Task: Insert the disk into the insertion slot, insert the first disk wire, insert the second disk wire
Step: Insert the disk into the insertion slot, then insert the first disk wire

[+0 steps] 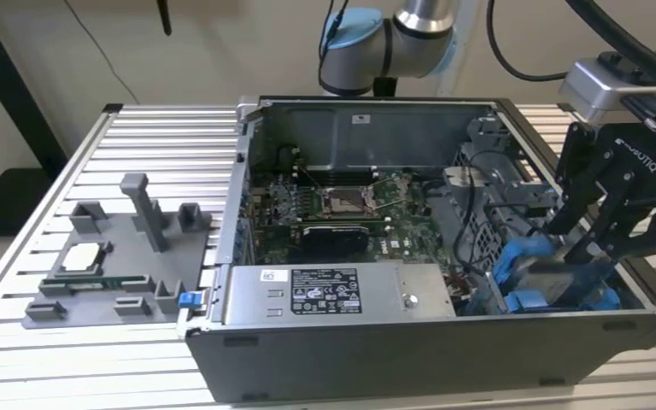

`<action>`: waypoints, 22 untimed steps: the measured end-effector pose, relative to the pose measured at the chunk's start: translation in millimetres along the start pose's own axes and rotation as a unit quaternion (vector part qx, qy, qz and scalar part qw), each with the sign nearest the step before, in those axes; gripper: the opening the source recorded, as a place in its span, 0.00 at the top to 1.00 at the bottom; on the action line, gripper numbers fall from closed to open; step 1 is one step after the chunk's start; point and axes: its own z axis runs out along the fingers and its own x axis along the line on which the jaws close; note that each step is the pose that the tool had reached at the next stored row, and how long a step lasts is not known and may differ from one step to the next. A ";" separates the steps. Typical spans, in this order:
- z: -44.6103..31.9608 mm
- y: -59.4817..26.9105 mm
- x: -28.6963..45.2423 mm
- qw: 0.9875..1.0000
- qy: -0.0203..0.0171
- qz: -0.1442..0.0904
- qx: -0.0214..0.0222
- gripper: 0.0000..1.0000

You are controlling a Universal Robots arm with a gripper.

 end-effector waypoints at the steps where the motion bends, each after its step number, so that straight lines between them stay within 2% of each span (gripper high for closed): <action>1: 0.0 0.0 0.0 1.000 0.000 0.000 0.000 0.00; 8: -6.0 0.3 -0.3 1.000 0.000 0.000 0.000 0.00; 14: -14.8 3.4 -2.4 1.000 0.000 0.001 0.000 0.00; 19: -15.9 10.0 -5.9 1.000 0.000 0.004 0.000 0.00; 22: -16.0 11.3 -11.4 1.000 0.000 0.004 0.000 0.00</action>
